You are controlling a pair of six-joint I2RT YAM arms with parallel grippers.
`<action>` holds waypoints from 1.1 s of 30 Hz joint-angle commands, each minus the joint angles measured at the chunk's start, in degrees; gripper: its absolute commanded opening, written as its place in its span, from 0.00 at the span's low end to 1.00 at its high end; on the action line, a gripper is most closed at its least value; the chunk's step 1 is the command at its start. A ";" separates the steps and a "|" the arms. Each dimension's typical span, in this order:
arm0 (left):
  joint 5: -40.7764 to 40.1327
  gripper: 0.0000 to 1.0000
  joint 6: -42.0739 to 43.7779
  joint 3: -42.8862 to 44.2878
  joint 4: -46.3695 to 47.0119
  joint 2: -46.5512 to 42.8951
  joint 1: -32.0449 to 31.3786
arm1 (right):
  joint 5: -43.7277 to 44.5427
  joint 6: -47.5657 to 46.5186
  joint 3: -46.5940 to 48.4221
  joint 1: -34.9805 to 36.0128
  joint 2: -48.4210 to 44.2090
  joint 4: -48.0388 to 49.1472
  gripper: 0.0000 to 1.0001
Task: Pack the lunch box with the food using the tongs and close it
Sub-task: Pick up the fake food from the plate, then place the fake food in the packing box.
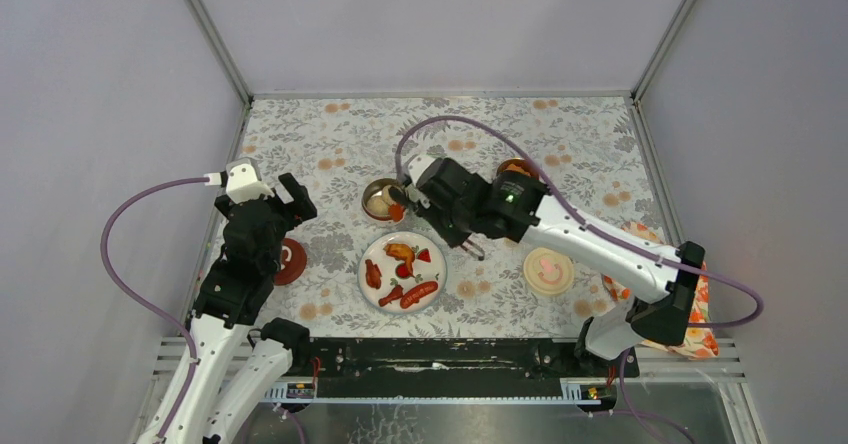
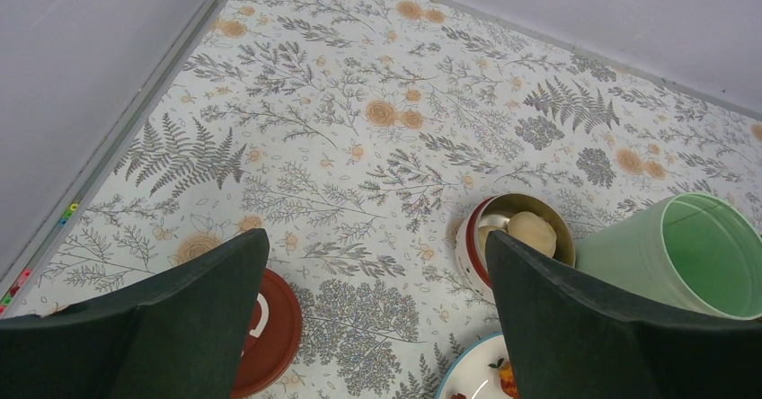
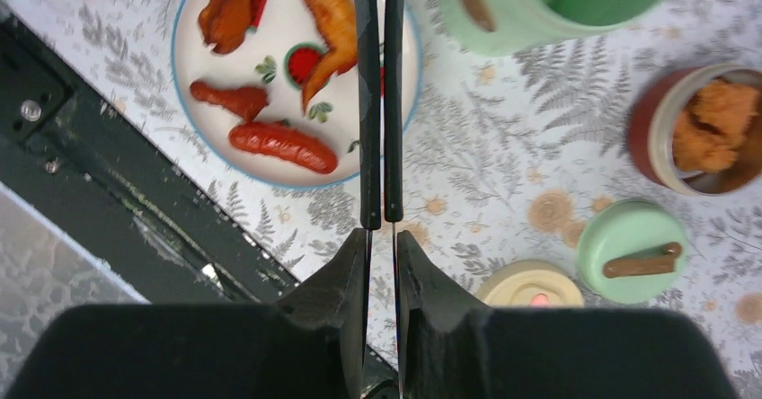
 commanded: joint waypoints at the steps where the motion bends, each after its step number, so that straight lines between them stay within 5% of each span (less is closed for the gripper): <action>1: 0.46 0.98 0.20 -0.50 3.75 -0.30 0.47 | 3.21 -2.57 5.26 -3.95 -3.60 -2.17 0.00; 33: 3.34 0.98 0.37 -0.47 3.76 0.91 0.83 | -8.76 0.59 -5.01 -18.83 -1.19 10.62 0.03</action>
